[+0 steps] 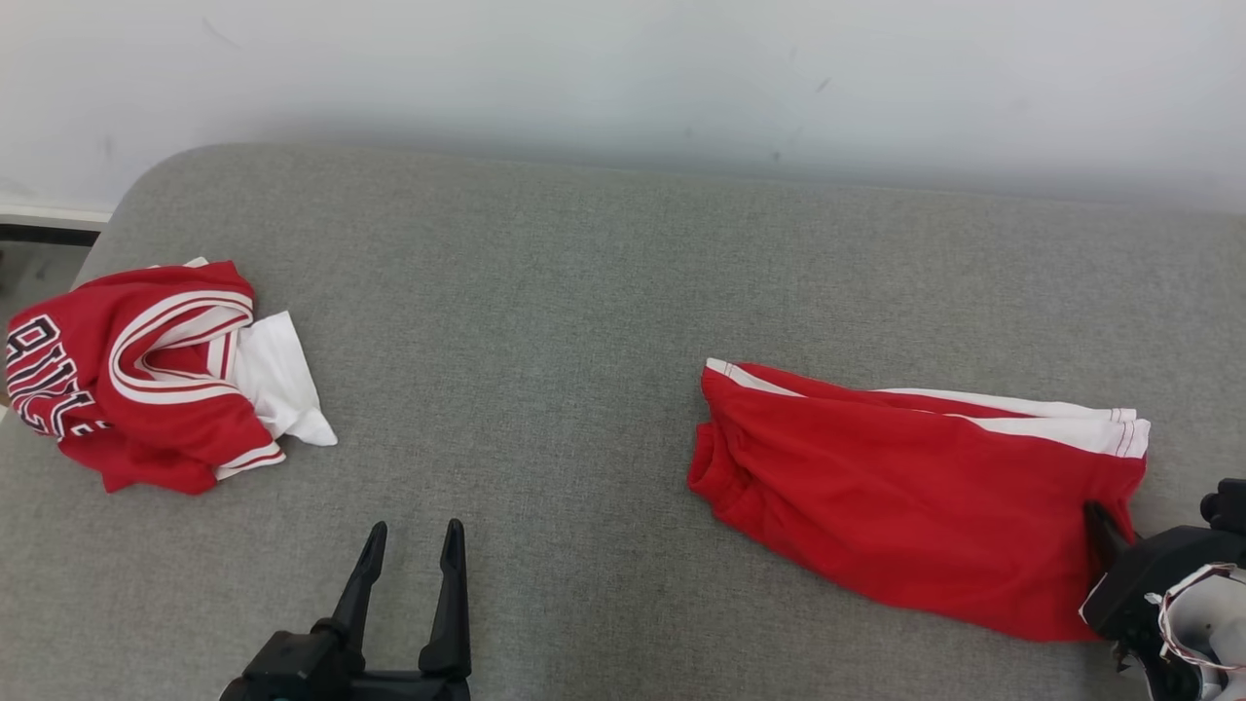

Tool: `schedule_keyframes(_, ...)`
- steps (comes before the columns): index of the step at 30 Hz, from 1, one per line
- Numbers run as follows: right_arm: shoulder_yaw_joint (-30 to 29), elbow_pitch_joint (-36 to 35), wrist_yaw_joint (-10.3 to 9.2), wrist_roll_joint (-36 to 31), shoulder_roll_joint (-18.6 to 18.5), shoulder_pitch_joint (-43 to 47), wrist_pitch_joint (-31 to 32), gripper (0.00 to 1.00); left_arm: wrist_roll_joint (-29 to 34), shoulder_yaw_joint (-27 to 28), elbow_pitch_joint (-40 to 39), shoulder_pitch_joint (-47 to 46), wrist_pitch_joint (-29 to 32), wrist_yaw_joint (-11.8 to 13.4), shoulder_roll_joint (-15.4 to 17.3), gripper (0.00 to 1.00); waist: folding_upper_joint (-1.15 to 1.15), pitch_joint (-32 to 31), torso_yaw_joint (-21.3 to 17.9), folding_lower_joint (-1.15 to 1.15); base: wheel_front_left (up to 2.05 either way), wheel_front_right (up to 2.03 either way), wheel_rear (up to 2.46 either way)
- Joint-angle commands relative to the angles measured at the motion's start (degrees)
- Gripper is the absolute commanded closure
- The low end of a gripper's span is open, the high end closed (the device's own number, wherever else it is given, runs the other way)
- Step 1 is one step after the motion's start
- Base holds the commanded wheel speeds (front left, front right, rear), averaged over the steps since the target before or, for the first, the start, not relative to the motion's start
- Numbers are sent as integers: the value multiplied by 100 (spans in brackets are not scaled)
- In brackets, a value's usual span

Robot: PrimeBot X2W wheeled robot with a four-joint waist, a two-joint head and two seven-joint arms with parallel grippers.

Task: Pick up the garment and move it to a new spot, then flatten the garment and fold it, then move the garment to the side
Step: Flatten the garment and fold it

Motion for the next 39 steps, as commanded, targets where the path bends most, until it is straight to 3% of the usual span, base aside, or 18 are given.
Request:
schedule_keyframes(1, -12, 57, -13, 11, -23, 134, -3, 100, -64, 16, 20, 55, -23, -5, 8, 0, 0, -13, -18, 0, 0, 0, 0)
schedule_keyframes(5, -163, 203, -13, -172, -479, 11, -182, 100, -56, 21, 32, 45, -23, -21, 8, 0, 0, -45, -90, 0, 0, 0, 0)
schedule_keyframes(12, -225, 30, -13, -321, -781, -170, -116, 100, -77, 66, 39, 118, -23, -27, 8, 0, 0, -101, -222, 0, 0, 0, 0)
schedule_keyframes(17, -229, -706, -12, -23, -580, -90, 143, 100, -82, 81, 65, 154, -23, -30, 8, 0, 0, -151, -318, 0, 0, 0, 0)
schedule_keyframes(22, -350, -1867, -12, 634, -253, 40, 700, 100, -89, 50, 69, 184, -23, -24, 8, 0, 0, -196, -390, 0, 0, 0, 0)
schedule_keyframes(27, -374, -2709, -12, 779, 55, 76, 1219, 100, -117, -37, 102, 91, -23, -17, 9, 0, 0, -213, -352, 0, 0, 0, 0)
schedule_keyframes(39, -448, -2877, -11, 235, 1034, -51, 1761, 100, -340, -382, 136, -99, -23, 45, 7, 0, 0, -121, 56, 0, 0, 0, 0)
